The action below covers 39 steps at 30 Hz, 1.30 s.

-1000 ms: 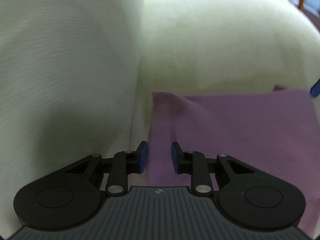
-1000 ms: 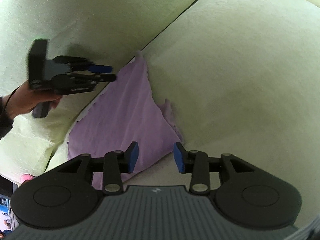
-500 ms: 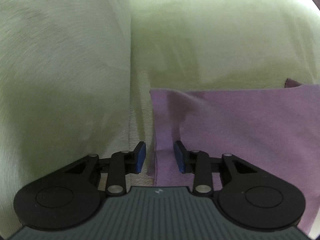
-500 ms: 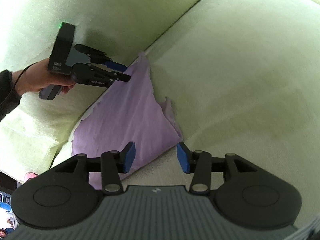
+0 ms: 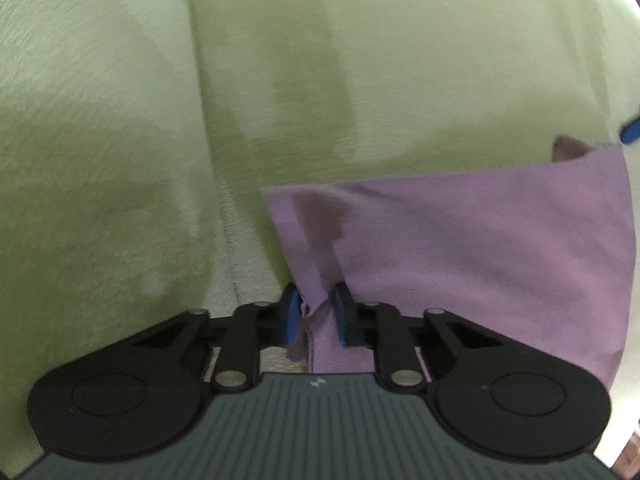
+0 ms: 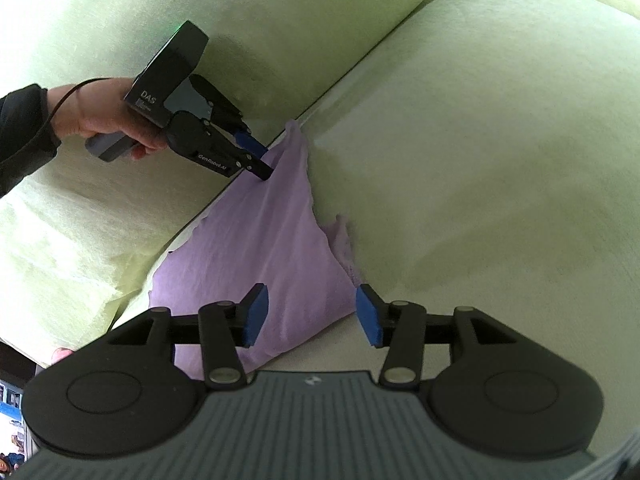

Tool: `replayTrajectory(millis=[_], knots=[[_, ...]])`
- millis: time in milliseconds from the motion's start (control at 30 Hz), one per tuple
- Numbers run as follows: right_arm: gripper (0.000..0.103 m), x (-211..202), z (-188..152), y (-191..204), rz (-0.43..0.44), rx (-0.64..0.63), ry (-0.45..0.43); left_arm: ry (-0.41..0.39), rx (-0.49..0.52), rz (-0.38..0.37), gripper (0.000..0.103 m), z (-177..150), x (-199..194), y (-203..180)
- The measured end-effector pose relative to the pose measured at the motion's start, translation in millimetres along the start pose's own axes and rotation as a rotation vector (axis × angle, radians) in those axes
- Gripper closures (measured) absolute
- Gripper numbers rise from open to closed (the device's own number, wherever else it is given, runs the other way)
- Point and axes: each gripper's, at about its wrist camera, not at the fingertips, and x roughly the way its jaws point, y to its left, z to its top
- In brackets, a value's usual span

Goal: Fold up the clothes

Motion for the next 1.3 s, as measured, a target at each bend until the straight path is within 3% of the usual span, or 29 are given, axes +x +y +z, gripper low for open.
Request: replayTrajectory(millis=[100,333,433,733,767,900,967,1033,1300], knots=[[0.057,3,-2,0,-0.007,0.013,0.016,-0.034,0.028,0.018,0.101,-12,-7,-11],[0.056,7,-17,-1,-0.049,0.136,0.007,-0.132,-0.016,0.034,0.102,-48,-24,-25],[0.055,-5,-38,-4,-0.076,0.286,-0.035,-0.148,-0.027,0.034,0.102,-59,-28,-30],[0.053,27,-35,-1,-0.012,0.284,-0.114,-0.187,-0.04,0.059,0.101,-92,-45,-52],[0.055,28,-35,-1,-0.01,0.29,-0.119,-0.188,-0.037,0.063,0.101,-95,-47,-55],[0.081,32,-37,-9,-0.019,0.377,-0.131,-0.195,-0.045,0.066,0.101,-108,-56,-63],[0.086,34,-37,-12,-0.014,0.39,-0.123,-0.196,-0.045,0.072,0.101,-114,-59,-68],[0.098,34,-37,-12,-0.015,0.374,-0.117,-0.199,-0.046,0.078,0.101,-118,-62,-73],[0.101,-2,-27,2,-0.007,0.262,-0.148,-0.304,-0.115,0.092,0.102,-149,-117,-99]])
